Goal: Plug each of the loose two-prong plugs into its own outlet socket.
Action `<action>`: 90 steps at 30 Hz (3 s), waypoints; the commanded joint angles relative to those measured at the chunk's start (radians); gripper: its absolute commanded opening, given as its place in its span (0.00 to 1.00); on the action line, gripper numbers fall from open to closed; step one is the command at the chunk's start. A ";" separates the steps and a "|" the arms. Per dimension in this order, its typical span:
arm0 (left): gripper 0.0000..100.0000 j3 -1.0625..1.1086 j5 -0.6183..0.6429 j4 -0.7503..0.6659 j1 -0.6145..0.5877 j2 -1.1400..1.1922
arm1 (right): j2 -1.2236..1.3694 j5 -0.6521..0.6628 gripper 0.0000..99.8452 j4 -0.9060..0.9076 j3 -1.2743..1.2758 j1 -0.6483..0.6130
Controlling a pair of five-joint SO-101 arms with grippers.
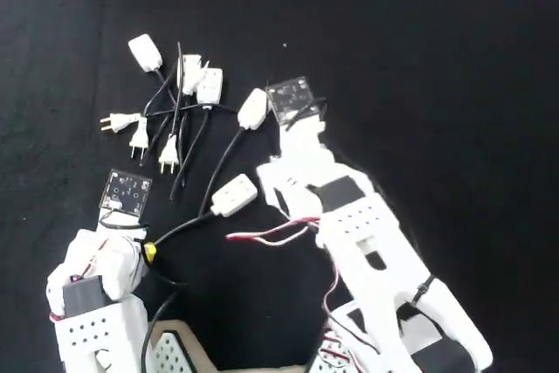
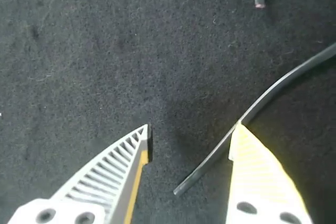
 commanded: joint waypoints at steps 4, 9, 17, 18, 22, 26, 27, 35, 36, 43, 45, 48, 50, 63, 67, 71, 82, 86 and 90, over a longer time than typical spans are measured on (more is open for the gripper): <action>0.25 -0.015 -0.012 0.006 0.012 -0.006 | -0.030 0.089 0.01 -0.238 0.076 -0.124; 0.25 -0.013 -0.012 0.003 0.012 -0.008 | -0.027 0.107 0.01 -0.496 0.196 -0.153; 0.25 -0.012 -0.044 0.006 0.012 -0.008 | -0.027 0.110 0.01 -0.692 0.298 -0.150; 0.25 -0.012 -0.044 0.006 0.012 -0.008 | -0.027 0.115 0.01 -0.724 0.317 -0.150; 0.25 -0.012 -0.044 0.008 0.012 -0.008 | -0.025 0.144 0.01 -0.798 0.380 -0.155; 0.25 -0.012 -0.044 0.008 0.012 -0.008 | -0.025 0.143 0.01 -0.798 0.390 -0.153; 0.25 -0.013 -0.043 0.008 0.012 -0.008 | -0.025 0.141 0.01 -0.798 0.390 -0.153; 0.25 -0.013 -0.043 0.008 0.012 -0.008 | -0.010 0.095 0.01 -0.804 0.386 -0.150; 0.25 -0.013 -0.043 0.008 0.012 -0.008 | 0.010 0.095 0.01 -0.806 0.381 -0.150; 0.25 -0.013 -0.044 0.008 0.012 -0.008 | 0.211 0.095 0.01 -0.931 0.325 -0.150; 0.25 -0.013 -0.044 0.008 0.012 -0.008 | 0.223 0.095 0.01 -0.931 0.314 -0.152; 0.25 -0.012 -0.044 0.008 0.012 -0.008 | 0.213 0.095 0.01 -0.931 0.318 -0.153; 0.25 -0.012 -0.044 0.008 0.012 -0.008 | 0.208 0.097 0.01 -0.931 0.332 -0.155; 0.25 -0.012 -0.044 0.008 0.010 -0.008 | 0.147 0.100 0.01 -0.930 0.437 -0.155; 0.25 -0.012 -0.044 0.008 0.008 -0.008 | 0.148 0.097 0.02 -0.933 0.443 -0.155; 0.25 -0.013 -0.044 0.008 0.008 -0.008 | 0.153 0.095 0.08 -0.933 0.438 -0.153; 0.25 -0.013 -0.044 0.008 0.008 -0.008 | 0.177 0.095 0.09 -0.933 0.433 -0.157; 0.25 -0.013 -0.044 0.008 0.010 -0.008 | 0.130 0.095 0.10 -0.931 0.456 -0.157; 0.25 -0.013 -0.044 0.008 0.010 -0.008 | 0.048 0.095 0.10 -0.931 0.498 -0.155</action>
